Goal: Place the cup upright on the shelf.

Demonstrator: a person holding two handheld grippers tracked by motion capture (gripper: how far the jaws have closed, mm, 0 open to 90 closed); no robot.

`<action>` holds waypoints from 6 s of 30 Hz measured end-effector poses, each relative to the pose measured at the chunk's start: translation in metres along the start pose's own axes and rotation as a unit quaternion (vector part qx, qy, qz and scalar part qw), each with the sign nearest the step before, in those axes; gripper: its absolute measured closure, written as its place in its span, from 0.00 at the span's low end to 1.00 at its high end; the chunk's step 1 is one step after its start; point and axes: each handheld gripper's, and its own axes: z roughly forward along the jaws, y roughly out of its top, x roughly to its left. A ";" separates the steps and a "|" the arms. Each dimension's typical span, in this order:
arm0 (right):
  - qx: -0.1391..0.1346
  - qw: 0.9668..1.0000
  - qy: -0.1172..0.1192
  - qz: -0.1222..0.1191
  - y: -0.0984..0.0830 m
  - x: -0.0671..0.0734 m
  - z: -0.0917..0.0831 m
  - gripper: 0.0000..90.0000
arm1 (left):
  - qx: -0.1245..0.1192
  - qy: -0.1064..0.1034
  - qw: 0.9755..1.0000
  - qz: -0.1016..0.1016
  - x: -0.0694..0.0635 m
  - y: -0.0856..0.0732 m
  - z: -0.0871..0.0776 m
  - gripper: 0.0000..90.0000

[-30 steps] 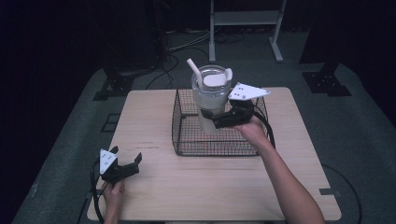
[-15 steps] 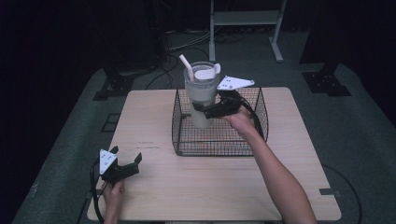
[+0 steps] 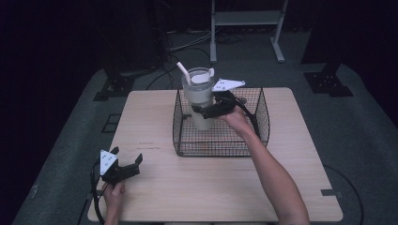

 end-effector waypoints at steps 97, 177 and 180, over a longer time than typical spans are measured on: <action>0.107 0.994 0.017 -0.003 -0.061 -0.037 0.019 0.09 | -0.006 -0.005 1.000 0.003 -0.001 -0.001 -0.001 0.00; 0.126 0.991 -0.041 0.027 -0.032 -0.012 -0.085 0.10 | -0.003 -0.002 1.000 0.012 -0.003 -0.001 -0.001 0.00; 0.125 0.991 -0.040 0.026 -0.032 -0.011 -0.088 0.10 | -0.003 -0.002 1.000 0.012 -0.003 -0.001 -0.001 0.00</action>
